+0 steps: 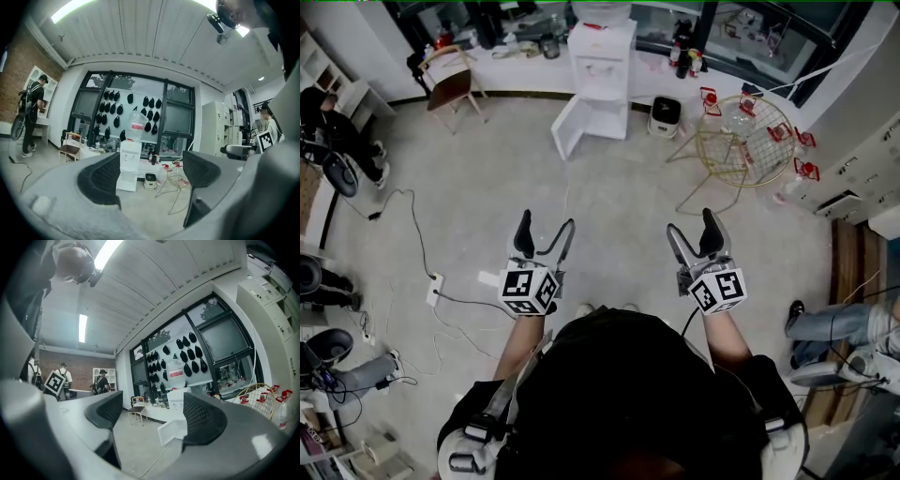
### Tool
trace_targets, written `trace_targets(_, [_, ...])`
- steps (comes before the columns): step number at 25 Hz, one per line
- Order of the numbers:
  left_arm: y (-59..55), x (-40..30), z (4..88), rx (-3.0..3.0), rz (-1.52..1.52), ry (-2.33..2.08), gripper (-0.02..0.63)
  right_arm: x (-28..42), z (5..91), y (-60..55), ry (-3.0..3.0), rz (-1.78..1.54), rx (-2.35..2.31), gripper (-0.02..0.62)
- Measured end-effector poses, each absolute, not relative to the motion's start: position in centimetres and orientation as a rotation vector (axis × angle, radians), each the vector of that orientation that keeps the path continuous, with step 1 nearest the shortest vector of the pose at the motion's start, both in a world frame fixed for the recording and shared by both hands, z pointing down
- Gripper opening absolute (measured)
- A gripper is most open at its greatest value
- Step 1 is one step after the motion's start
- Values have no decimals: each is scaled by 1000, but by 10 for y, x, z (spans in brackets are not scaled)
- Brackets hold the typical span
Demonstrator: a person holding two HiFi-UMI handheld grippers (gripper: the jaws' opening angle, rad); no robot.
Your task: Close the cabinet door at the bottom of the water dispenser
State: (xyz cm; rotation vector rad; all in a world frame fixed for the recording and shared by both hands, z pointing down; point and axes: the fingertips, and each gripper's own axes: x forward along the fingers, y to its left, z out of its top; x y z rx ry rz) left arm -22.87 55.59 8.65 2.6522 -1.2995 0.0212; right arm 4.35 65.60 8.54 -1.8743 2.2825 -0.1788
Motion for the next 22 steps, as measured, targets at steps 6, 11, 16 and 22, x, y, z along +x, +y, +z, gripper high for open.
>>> trace_targets(6, [577,-187,96,2666,62,-1273,428,61,95,667,2346,-209,-1824,380])
trace_targets(11, [597,-164,102,2649,85,-1272,427,77,102,673,2392,-223,-1795,379])
trace_targets(16, [598,-168,111,2616,119,-1285,427,83,110,665,2380,-271,-1801,379])
trace_targets(22, [571,-177,119,2611,100,-1284,427,78,120,643,2385,-280,-1821,377])
